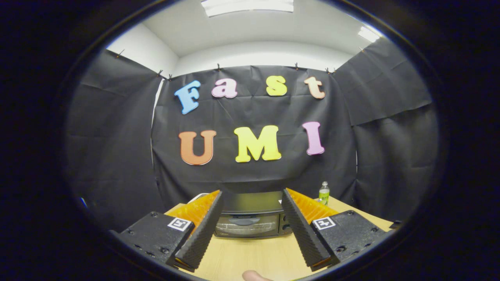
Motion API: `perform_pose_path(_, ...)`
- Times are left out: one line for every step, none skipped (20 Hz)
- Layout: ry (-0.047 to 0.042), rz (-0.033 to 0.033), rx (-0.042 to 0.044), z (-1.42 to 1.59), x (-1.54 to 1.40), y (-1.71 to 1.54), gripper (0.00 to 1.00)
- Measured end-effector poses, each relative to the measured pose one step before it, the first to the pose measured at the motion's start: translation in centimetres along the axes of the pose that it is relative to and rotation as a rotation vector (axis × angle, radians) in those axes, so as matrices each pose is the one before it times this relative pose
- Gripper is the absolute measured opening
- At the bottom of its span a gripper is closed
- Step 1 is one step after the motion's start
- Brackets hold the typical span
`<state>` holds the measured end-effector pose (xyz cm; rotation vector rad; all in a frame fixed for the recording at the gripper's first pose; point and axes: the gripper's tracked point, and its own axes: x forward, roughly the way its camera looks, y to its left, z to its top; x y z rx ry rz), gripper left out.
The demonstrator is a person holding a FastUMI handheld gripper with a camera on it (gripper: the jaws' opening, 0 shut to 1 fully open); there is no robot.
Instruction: Open the toaster oven, put the food inside, and close the toaster oven door.
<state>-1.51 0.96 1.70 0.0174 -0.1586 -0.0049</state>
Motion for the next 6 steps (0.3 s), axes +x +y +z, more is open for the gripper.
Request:
perform_pose_path(-0.00861, -0.00468, 0.00518, 0.32, -0.253, -0.108, 0.98)
perform_pose_path(-0.00222, 0.00159, 0.00145, 0.11, -0.081, -0.003, 0.98)
perform_pose_path(0.00368, 0.00145, 0.00254, -0.194, 0.014, -0.048, 0.98)
perform_pose_path(0.00111, 0.00432, 0.0038, 0.026, 0.023, 0.023, 0.98)
perform_pose_path(0.0045, 0.00487, 0.00247, -0.14, 0.084, 0.135, 0.98)
perform_pose_path(-0.00356, 0.0054, -0.00239, 0.058, 0.063, 0.104, 0.98)
